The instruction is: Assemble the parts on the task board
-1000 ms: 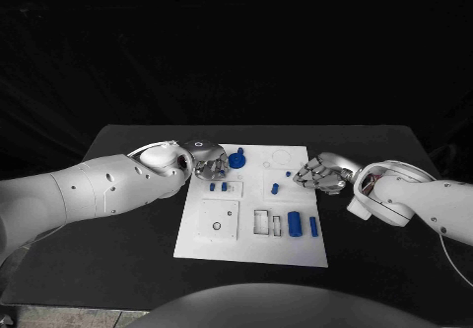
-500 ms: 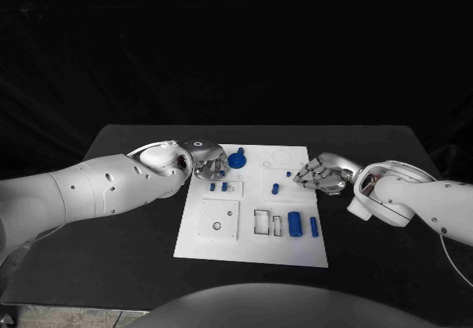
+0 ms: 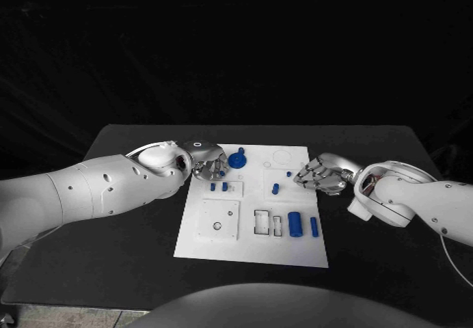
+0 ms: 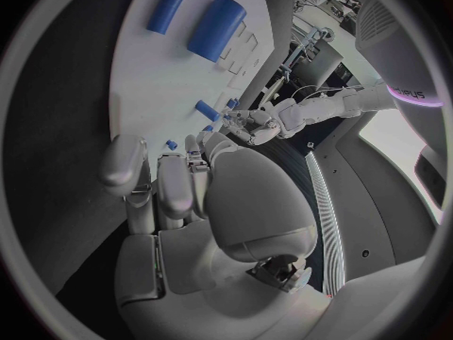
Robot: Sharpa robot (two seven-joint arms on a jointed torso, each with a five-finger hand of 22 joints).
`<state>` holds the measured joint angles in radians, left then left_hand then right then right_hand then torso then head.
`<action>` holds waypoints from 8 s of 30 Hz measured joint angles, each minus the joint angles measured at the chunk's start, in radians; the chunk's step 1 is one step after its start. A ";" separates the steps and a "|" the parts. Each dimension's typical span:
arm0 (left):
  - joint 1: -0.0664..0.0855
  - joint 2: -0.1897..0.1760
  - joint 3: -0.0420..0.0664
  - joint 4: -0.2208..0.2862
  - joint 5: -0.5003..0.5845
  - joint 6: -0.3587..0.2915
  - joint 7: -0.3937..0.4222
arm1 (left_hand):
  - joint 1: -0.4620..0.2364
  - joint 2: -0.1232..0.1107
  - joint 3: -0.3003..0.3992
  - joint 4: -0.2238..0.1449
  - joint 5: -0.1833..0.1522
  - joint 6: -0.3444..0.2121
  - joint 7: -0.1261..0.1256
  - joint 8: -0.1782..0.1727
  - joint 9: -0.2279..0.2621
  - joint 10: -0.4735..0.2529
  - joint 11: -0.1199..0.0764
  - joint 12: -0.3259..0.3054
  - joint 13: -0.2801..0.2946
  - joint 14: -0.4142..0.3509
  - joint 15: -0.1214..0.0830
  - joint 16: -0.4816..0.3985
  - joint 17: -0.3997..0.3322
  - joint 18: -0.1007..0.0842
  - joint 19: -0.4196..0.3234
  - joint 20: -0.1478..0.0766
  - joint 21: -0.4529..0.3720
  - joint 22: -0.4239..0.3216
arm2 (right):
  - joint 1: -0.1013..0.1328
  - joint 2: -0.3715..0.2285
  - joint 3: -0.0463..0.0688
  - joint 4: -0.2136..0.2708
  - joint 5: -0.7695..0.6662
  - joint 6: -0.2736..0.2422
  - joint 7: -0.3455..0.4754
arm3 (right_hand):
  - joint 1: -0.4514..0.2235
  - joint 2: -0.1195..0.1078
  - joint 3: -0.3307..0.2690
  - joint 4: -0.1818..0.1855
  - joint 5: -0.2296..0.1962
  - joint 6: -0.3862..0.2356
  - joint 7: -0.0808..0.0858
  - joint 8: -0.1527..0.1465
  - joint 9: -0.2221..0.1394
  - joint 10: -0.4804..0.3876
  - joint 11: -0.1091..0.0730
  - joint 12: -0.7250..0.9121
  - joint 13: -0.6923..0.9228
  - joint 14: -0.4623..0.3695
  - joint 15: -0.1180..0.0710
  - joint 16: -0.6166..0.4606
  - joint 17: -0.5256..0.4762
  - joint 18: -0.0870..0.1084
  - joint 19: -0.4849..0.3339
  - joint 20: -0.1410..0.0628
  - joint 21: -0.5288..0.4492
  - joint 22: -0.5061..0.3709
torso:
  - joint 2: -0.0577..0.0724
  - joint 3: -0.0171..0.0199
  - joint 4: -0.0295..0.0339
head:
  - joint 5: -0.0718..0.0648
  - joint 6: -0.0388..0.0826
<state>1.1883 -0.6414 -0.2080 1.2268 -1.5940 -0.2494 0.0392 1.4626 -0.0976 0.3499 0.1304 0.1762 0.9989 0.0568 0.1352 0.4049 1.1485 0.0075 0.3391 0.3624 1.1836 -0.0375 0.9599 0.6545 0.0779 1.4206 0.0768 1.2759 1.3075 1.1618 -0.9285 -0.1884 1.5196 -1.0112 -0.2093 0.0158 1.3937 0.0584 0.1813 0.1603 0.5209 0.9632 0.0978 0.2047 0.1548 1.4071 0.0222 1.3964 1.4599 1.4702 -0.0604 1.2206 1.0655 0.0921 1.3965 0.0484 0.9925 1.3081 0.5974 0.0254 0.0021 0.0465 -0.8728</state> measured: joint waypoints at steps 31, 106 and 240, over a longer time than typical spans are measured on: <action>0.007 -0.051 0.008 0.021 -0.022 -0.053 -0.021 | -0.038 -0.049 -0.016 0.077 -0.081 -0.277 -0.097 -0.070 -0.080 -0.004 0.004 -0.008 0.037 -0.004 -0.004 -0.007 -0.015 0.000 -0.004 -0.004 -0.009 0.000 | 0.002 -0.010 0.000 0.001 0.000 -0.007 0.000 | 0.000 0.000 0.006 0.000 0.000 0.000 0.000 0.000 -0.001 0.001 -0.002 0.000 0.000 0.000 0.000 0.000 0.000 0.000 0.000 0.000 -0.003 0.000 | 0.000 -0.0003 -0.0001 | 0.002 0.000; 0.043 -0.286 -0.015 0.319 1.572 0.021 0.561 | -0.081 0.137 -0.497 0.154 0.110 -0.899 -0.002 0.694 -0.068 -0.992 0.206 0.474 0.184 -0.677 0.202 -0.195 -0.184 0.062 -0.714 0.161 -1.052 -0.201 | 0.020 0.180 0.001 -0.123 -0.636 0.014 -0.196 | -0.045 -0.212 0.175 -0.076 -0.136 -0.091 -0.058 -0.049 0.102 -0.674 0.070 -0.848 -1.037 -0.147 0.042 -0.234 -0.305 0.071 -0.143 0.036 -0.482 -0.001 | -0.009 -0.0172 0.0169 | -0.019 0.000; -0.001 -0.221 -0.015 0.265 1.551 0.126 0.464 | 0.053 0.208 -0.536 0.132 0.240 -0.906 0.041 0.763 -0.205 -1.006 0.220 0.571 0.045 -0.663 0.216 -0.139 -0.237 0.062 -0.697 0.171 -1.084 -0.184 | 0.040 0.236 0.001 0.080 -0.527 -0.073 -0.090 | 0.007 -0.156 0.184 -0.185 -0.036 0.073 0.012 0.066 0.286 -0.457 0.053 -0.847 -1.125 -0.145 0.033 -0.234 -0.322 0.070 -0.125 0.027 -0.449 0.000 | -0.011 -0.0193 0.0218 | 0.015 0.000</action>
<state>1.1873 -0.8625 -0.2231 1.4920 -0.0428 -0.1236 0.5036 1.5157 0.1105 -0.1858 0.2628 0.4160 0.0931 0.0981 0.8980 0.2004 0.1423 0.2273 0.9103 0.4072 0.5208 0.1788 0.8208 0.4174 0.1398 0.7241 0.2482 0.1917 1.1239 1.2019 -0.6924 -0.1869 1.5992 -1.5383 -0.2825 -0.0746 1.4006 -0.0980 0.3658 -0.0246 0.4853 1.0364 0.1101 0.2707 0.4408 0.9501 0.0757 0.5497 0.3345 1.3256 -0.0271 0.9867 0.7435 0.1624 1.2713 0.0750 0.5432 1.3076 0.5865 0.0061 0.0239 0.0613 -0.8728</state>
